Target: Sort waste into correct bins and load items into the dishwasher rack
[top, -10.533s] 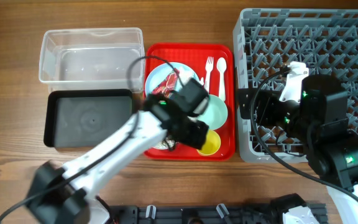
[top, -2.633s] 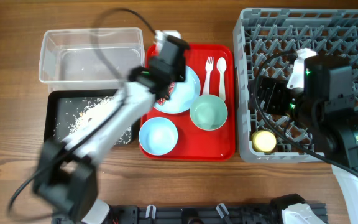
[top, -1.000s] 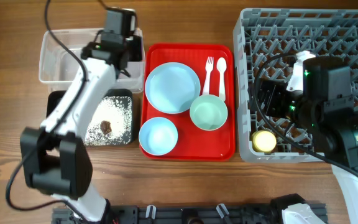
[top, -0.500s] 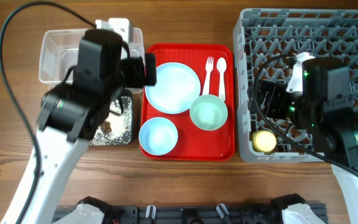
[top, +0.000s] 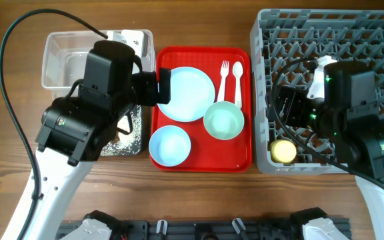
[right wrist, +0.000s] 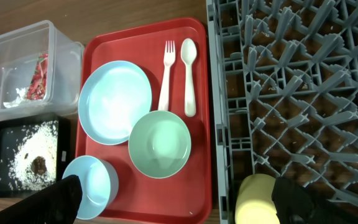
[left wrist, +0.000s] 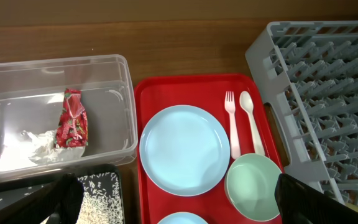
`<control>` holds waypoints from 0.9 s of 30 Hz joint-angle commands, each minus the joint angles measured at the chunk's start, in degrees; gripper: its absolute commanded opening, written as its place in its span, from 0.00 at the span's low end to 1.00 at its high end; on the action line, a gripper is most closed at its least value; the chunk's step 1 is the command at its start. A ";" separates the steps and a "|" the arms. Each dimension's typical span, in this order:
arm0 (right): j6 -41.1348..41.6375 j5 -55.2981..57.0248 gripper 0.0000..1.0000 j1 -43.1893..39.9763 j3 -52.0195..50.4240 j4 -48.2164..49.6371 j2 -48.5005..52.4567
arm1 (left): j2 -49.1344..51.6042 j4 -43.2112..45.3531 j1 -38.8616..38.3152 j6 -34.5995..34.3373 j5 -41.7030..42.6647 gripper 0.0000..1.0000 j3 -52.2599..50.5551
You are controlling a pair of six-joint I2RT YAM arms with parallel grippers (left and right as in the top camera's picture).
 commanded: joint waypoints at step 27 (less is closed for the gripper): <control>0.39 -0.31 1.00 -0.13 0.22 0.02 0.59 | -71.49 39.63 19.21 4.81 8.44 1.00 -72.72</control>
